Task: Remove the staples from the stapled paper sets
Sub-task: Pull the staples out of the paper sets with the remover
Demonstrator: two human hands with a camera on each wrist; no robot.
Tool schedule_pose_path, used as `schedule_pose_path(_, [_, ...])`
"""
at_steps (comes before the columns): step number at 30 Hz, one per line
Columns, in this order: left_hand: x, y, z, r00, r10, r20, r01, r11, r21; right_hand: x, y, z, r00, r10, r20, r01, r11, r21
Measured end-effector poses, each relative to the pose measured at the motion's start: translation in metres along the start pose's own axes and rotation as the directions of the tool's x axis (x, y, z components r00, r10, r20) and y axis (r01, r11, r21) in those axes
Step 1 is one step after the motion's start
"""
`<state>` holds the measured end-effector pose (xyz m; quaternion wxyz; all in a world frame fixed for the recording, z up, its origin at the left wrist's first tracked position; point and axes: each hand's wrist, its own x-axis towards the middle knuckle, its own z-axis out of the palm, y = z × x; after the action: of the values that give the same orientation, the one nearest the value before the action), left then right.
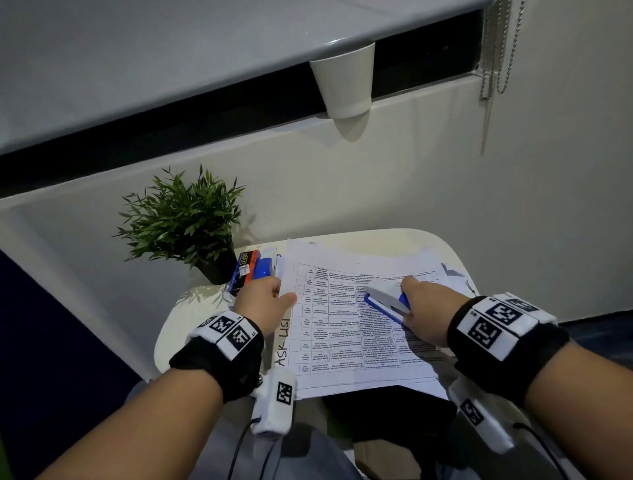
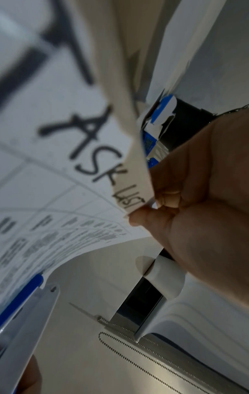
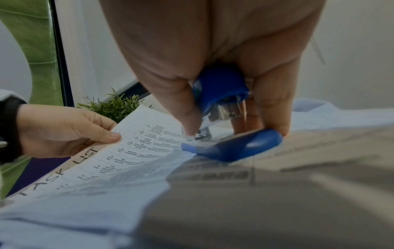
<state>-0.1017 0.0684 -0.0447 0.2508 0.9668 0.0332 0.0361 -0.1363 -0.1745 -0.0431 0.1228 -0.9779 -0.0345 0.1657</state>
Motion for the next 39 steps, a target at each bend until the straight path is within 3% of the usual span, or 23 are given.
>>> schedule_pose_path(5, [-0.004,0.000,-0.002,0.996,-0.002,-0.085,-0.004,0.997,-0.074,0.000,-0.001,0.000,1.000,0.004,0.003,-0.004,1.000,0.000])
schedule_pose_path(16, [-0.007,0.013,-0.002,0.998,0.039,-0.044,-0.027,0.968,0.250,-0.001,0.000,0.000,1.000,-0.002,-0.009,0.002,1.000,0.022])
schedule_pose_path(20, [-0.006,0.016,-0.003,0.997,0.062,-0.038,-0.056,0.987,0.153,0.001,0.001,-0.001,1.000,-0.001,-0.012,0.001,1.000,0.024])
schedule_pose_path(24, [-0.006,0.016,-0.006,0.991,0.031,-0.133,-0.039,0.997,-0.062,0.000,0.003,0.000,1.000,-0.002,-0.028,0.002,1.000,0.025])
schedule_pose_path(27, [-0.009,0.017,-0.006,0.980,0.079,-0.185,-0.088,0.995,-0.038,0.000,0.004,0.001,0.999,-0.007,-0.036,0.008,1.000,0.030])
schedule_pose_path(32, [-0.009,0.015,-0.002,0.974,0.153,-0.169,-0.150,0.988,0.030,0.002,0.006,0.004,0.999,-0.011,-0.043,0.013,0.999,0.036])
schedule_pose_path(39, [0.000,0.012,-0.002,0.994,0.099,-0.040,-0.095,0.990,0.107,0.002,0.007,0.005,0.999,-0.017,-0.051,0.019,0.999,0.035])
